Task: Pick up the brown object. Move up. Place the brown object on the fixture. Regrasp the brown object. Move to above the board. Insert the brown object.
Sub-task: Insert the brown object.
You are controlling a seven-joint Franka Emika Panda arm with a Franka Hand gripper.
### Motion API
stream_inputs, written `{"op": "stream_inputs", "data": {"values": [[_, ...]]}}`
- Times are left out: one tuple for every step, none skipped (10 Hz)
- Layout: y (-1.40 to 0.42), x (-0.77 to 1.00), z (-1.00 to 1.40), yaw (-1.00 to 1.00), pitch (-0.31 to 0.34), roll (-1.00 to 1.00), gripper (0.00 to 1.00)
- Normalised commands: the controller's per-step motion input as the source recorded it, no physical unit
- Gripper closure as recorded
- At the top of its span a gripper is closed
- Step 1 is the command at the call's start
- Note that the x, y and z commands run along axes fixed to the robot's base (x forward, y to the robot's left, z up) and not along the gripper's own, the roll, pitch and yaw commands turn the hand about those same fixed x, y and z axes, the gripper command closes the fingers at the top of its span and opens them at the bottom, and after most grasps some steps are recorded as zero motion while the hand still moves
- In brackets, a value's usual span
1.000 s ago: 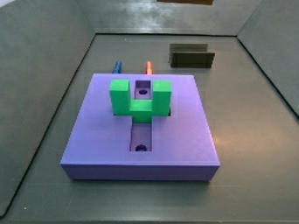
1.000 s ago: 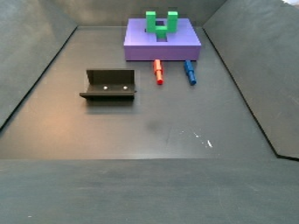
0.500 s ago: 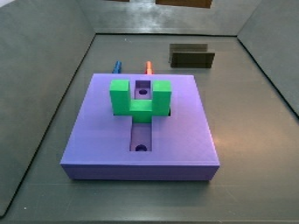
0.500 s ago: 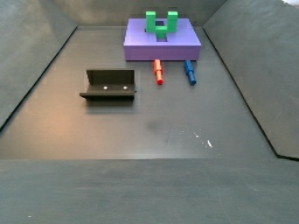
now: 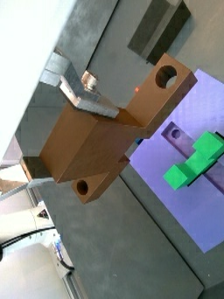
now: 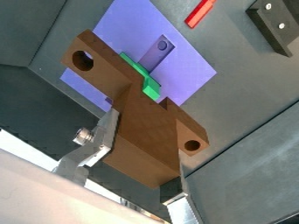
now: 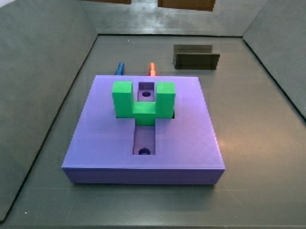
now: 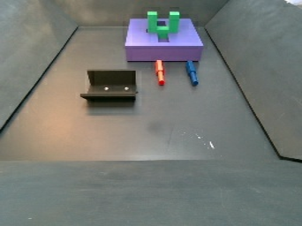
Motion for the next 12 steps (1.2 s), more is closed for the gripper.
{"op": "stream_inputs", "data": {"values": [[0.0,0.0,-0.04,0.0,0.001,0.0,1.0],[0.0,0.02,-0.02,0.0,0.017,0.0,1.0],[0.0,0.0,-0.03,0.0,0.001,0.0,1.0],[0.0,0.0,-0.05,0.0,0.006,0.0,1.0],[0.0,0.01,-0.02,0.0,0.013,0.0,1.0],[0.0,0.0,-0.04,0.0,0.0,0.0,1.0],[0.0,0.0,-0.04,0.0,0.0,0.0,1.0],[0.0,0.01,-0.02,0.0,0.011,0.0,1.0],[0.0,0.0,-0.05,0.0,0.004,0.0,1.0],[0.0,0.0,-0.04,0.0,0.003,0.0,1.0],[0.0,0.0,-0.02,0.0,0.0,0.0,1.0],[-0.03,0.0,0.0,0.0,0.0,0.0,1.0]]}}
